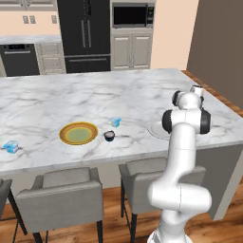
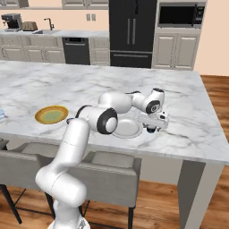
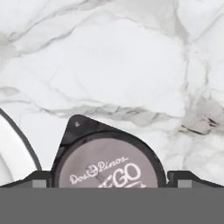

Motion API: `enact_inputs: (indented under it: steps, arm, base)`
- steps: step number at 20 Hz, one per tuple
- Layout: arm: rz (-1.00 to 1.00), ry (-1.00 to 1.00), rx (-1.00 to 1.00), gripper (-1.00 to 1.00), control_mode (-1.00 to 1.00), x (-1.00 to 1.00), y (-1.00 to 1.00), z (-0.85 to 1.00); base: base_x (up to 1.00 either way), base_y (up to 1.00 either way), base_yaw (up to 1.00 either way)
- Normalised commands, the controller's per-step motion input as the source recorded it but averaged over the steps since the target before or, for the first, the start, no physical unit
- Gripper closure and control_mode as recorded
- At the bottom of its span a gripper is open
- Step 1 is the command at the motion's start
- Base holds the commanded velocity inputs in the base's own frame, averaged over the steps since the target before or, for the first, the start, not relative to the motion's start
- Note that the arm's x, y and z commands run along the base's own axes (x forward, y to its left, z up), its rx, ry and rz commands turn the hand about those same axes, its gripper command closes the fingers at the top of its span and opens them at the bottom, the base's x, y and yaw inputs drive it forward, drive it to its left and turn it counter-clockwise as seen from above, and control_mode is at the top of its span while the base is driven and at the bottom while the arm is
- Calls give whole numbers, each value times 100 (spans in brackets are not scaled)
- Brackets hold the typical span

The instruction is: Place two yogurt containers on each plate.

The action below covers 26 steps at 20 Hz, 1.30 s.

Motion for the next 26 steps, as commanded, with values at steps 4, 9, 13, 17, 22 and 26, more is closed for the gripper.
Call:
enact_inputs:
  steps: [4,9,13,17,22,26]
  arm:
    - [4,0,0,-100,-100,0,0,-15]
    - [0,0,0,100,-100,0,0,0]
    - [0,0,0,100,-100,0,0,0]
    - [2,-13,7,100,-100,-20,0,10]
    - [14,-25,4,100,-100,-79,37,55]
    - [6,-1,-6,100,-100,-16,93,10]
  base:
    - [0,0,0]
    - [0,0,0]
    - [0,0,0]
    - [0,0,0]
    - [0,0,0]
    - [0,0,0]
